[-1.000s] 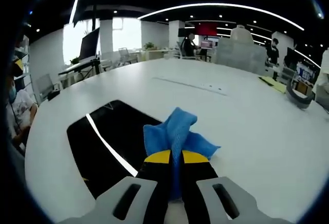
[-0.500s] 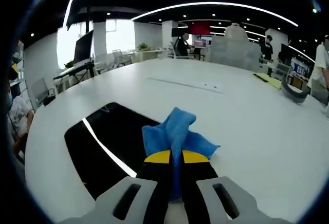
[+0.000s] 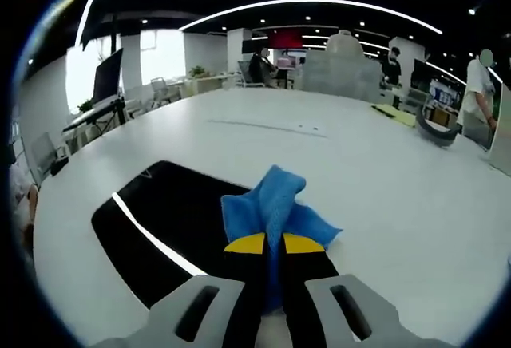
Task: Wipe the mirror surface with the cleaning cloth until all visible marks leave the cleaned area.
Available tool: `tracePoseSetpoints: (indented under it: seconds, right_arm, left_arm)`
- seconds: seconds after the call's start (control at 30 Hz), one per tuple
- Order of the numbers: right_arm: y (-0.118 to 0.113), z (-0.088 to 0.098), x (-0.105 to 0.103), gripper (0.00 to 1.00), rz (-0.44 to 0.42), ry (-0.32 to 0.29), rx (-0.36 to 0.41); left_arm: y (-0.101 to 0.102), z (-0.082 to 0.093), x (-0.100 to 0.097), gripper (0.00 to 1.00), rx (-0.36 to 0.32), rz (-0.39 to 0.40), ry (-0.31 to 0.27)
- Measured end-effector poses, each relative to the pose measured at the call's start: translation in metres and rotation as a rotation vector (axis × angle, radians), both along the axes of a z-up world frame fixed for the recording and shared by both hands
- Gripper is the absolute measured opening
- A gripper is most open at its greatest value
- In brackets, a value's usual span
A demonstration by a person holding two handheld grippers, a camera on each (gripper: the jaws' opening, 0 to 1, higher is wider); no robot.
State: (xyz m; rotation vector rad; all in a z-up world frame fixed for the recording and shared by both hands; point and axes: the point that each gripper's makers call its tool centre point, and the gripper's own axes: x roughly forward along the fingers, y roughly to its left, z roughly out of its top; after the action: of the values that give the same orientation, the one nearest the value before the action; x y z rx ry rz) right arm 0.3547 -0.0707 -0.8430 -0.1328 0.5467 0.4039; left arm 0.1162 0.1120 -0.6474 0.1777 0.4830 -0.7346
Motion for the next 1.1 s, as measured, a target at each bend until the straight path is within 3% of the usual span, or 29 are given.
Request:
tracePoseSetpoints:
  seconds: [0.2,0.43,0.77,1.1]
  right_arm:
    - [0.001,0.000,-0.001,0.01,-0.092,-0.002,-0.011]
    - [0.001,0.000,-0.006,0.01,-0.173,0.019,-0.011]
    - [0.007,0.000,-0.013,0.01,-0.189,0.038,-0.025]
    - [0.031,0.000,-0.022,0.01,-0.125,0.044,-0.024]
  left_arm:
    - [0.011,0.013,0.005,0.89,-0.021,0.012,-0.036]
    - [0.027,0.009,0.010,0.89,-0.027,-0.012,-0.041]
    - [0.048,0.007,0.012,0.89,-0.056,-0.002,-0.045]
    - [0.060,0.008,0.014,0.89,-0.068,0.011,-0.053]
